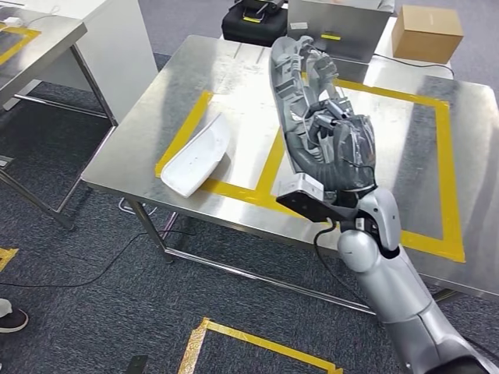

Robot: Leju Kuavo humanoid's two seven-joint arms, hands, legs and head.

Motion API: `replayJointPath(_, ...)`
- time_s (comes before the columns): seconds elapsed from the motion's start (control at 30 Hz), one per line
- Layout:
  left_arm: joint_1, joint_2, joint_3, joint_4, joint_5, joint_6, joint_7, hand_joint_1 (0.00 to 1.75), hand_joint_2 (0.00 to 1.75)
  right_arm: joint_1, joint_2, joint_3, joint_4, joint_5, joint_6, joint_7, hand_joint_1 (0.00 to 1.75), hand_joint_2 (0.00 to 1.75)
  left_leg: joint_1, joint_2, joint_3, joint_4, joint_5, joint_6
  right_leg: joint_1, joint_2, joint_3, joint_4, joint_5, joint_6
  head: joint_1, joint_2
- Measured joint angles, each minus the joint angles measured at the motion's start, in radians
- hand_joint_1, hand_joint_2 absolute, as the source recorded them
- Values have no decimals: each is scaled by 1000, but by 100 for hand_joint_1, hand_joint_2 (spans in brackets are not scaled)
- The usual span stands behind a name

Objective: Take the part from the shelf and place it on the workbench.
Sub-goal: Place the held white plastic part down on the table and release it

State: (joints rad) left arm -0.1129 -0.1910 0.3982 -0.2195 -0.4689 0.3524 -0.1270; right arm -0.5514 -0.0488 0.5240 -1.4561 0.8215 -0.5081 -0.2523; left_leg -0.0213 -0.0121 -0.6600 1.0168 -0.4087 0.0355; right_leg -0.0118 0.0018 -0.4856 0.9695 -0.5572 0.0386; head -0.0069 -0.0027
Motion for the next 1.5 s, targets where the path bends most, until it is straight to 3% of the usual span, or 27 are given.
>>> replayJointPath(0.2, -12, -3, -14, 0, -11, -4, 10, 0, 175, -77, 51, 32, 104, 32, -1, 18, 175, 175, 1, 0, 1, 0, 0, 0, 1, -1, 1, 0, 0, 0, 0, 0)
replayJointPath(0.4, -13, -4, -17, 0, -15, -6, 10, 0, 175, -96, 65, 48, 147, 48, -1, 26, 175, 175, 1, 0, 1, 0, 0, 0, 0, 0, 1, 0, 0, 0, 0, 0)
replayJointPath(0.53, -15, -4, -29, 0, -37, -19, 12, 0, 175, -138, 77, 65, 211, 156, -3, 84, 175, 175, 1, 0, 1, 0, 0, 0, 1, 0, 1, 0, 0, 0, 0, 0)
replayJointPath(0.7, -16, -4, -34, 0, -42, -25, 15, 0, 175, -156, 81, 70, 240, 189, -5, 100, 175, 175, 1, 0, 1, 0, 0, 0, 1, 0, 1, 0, 0, -1, 0, 0)
replayJointPath(0.8, -20, -6, -44, 0, -54, -36, 19, 0, 175, -226, 97, 87, 387, 283, -32, 155, 175, 175, 1, 0, 2, 0, 1, -1, 1, -1, 2, 0, 0, -1, 0, 0)
replayJointPath(0.97, -22, -9, -61, 0, -58, -63, 10, 0, 175, -370, 99, 106, 794, 474, -71, 321, 175, 175, 1, -1, 2, 1, 2, -1, 1, -1, 2, 0, 1, 0, 0, 0)
replayJointPath(1.13, -23, -8, -61, 0, -53, -70, -4, 0, 175, -409, 77, 114, 910, 549, -25, 373, 175, 175, 1, 0, 2, 2, 1, -1, 0, -1, 2, 0, 1, 0, 0, 0)
replayJointPath(1.3, -24, -7, -60, 0, -49, -78, -34, 0, 175, -423, 56, 117, 970, 545, 14, 372, 175, 175, 1, 0, 3, 2, 1, -1, 1, 0, 2, 0, 1, 0, 0, 0)
replayJointPath(1.5, -26, -5, -59, 0, -50, -58, -92, 0, 175, -408, 37, 56, 1002, 381, 52, 273, 175, 175, 2, 0, 3, 1, 1, -1, 1, 0, 2, 0, 1, 0, 0, 0)
